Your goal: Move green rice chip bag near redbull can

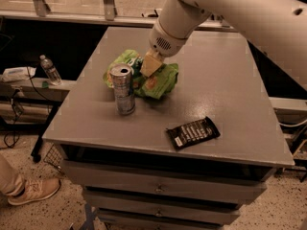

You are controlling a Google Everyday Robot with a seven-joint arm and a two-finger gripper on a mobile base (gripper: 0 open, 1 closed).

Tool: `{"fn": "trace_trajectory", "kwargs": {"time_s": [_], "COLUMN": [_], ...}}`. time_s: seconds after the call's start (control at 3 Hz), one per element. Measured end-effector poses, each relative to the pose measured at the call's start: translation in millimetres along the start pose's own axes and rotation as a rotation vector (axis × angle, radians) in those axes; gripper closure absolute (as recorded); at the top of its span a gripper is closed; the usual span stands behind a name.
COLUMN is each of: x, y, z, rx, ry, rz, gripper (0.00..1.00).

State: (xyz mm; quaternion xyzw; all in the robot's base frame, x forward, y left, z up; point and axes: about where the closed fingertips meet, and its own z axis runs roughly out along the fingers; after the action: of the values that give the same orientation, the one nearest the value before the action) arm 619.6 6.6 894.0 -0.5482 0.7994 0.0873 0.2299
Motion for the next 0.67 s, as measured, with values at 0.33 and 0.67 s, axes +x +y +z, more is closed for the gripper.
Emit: {"fn": "trace_trajectory", "kwargs": {"time_s": [0.33,0.67], "x": [5.5,11.4], "y": [-4.0,-9.7], "z": [5.2,4.9], "rx": [-0.014,-0.029], "ry": [0.013,0.017], "rz": [0.009,0.006], "gripper": [1.00,1.00]}}
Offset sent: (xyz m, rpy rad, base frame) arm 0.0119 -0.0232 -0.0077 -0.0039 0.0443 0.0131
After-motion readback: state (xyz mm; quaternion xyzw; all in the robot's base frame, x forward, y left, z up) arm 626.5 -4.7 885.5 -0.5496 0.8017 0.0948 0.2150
